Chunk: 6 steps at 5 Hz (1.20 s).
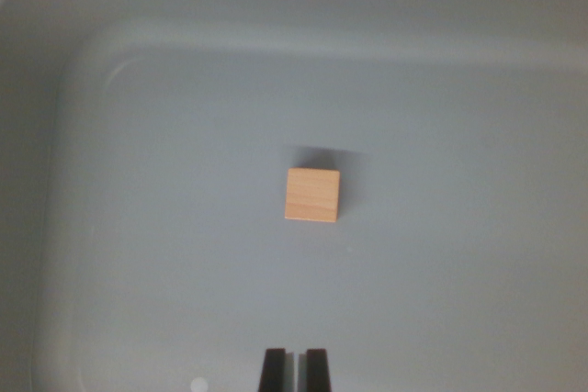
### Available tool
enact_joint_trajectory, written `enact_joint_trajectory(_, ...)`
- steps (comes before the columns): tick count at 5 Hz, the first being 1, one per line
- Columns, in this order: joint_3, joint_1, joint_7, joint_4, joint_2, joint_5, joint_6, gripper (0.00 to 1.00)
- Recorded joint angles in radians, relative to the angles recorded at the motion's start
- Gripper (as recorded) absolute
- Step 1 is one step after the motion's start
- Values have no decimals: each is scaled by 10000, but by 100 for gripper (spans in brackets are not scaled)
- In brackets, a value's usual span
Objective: Push wooden cube
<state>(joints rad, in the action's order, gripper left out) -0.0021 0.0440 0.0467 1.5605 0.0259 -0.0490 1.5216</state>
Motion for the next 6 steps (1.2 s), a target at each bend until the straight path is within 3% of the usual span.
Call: enact_joint_trajectory(6, 4, 4, -30, -143, -58, 5, -183, 0)
